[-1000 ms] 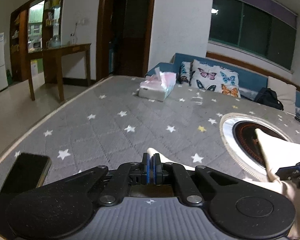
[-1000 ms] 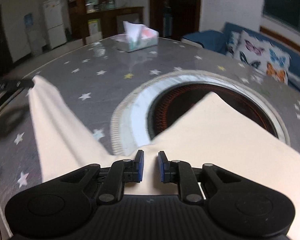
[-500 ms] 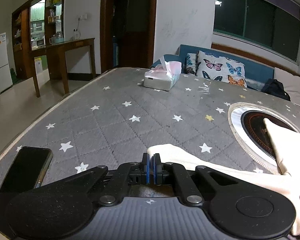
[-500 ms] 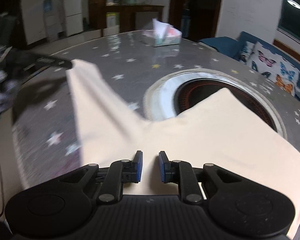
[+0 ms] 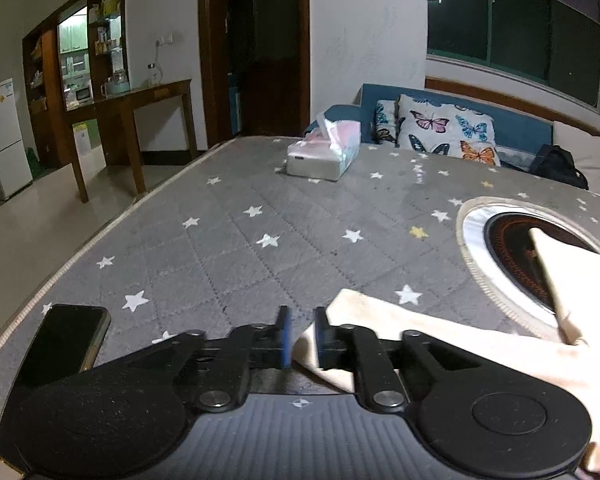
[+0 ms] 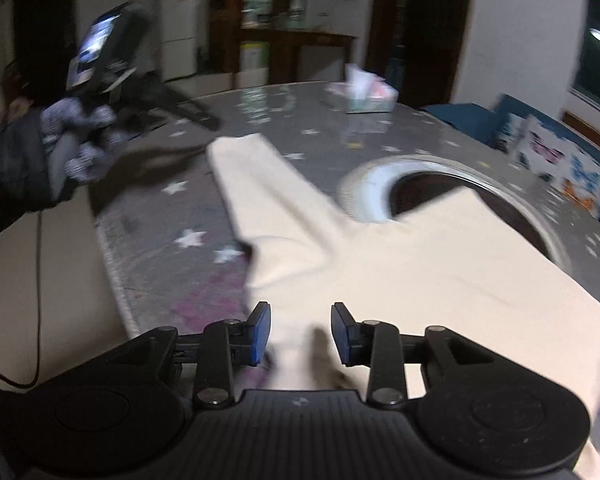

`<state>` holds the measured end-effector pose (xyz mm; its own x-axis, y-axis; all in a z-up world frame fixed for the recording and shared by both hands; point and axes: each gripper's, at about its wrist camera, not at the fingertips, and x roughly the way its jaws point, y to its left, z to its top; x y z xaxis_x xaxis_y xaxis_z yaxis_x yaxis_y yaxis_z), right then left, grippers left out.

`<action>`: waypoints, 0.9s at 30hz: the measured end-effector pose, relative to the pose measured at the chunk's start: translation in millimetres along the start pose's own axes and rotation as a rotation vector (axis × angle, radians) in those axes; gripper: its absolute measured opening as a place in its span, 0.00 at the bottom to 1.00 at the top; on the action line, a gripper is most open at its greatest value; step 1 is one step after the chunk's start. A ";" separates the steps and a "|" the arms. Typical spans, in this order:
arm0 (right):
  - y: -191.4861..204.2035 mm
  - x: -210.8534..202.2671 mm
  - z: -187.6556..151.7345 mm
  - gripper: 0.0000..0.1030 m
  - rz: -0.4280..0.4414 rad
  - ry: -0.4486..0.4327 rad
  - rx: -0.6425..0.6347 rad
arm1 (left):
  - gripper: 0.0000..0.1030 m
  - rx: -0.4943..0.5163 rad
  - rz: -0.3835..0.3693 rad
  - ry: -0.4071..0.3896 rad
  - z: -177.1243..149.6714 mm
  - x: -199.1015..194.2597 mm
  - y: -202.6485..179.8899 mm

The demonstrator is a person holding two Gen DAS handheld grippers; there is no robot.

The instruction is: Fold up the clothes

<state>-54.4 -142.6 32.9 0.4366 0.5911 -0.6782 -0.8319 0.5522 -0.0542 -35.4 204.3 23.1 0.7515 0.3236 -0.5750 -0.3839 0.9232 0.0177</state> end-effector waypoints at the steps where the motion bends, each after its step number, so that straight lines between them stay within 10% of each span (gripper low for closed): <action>1: -9.2 -6.0 -4.5 0.33 -0.023 -0.002 0.030 | 0.36 0.008 -0.003 -0.009 0.5 -4.1 -3.8; 14: -142.1 -77.5 -84.2 0.33 -0.380 -0.023 0.453 | 0.37 0.191 -0.318 -0.030 -2.0 -34.5 -125.7; 27: -153.4 -56.9 -90.9 0.33 -0.442 -0.040 0.401 | 0.37 0.468 -0.636 0.016 -35.8 -63.1 -264.5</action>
<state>17.2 -314.4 13.2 0.7305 0.2722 -0.6263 -0.3777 0.9252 -0.0384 -0.5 -67.7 25.4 0.7420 -0.2952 -0.6019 0.3851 0.9226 0.0223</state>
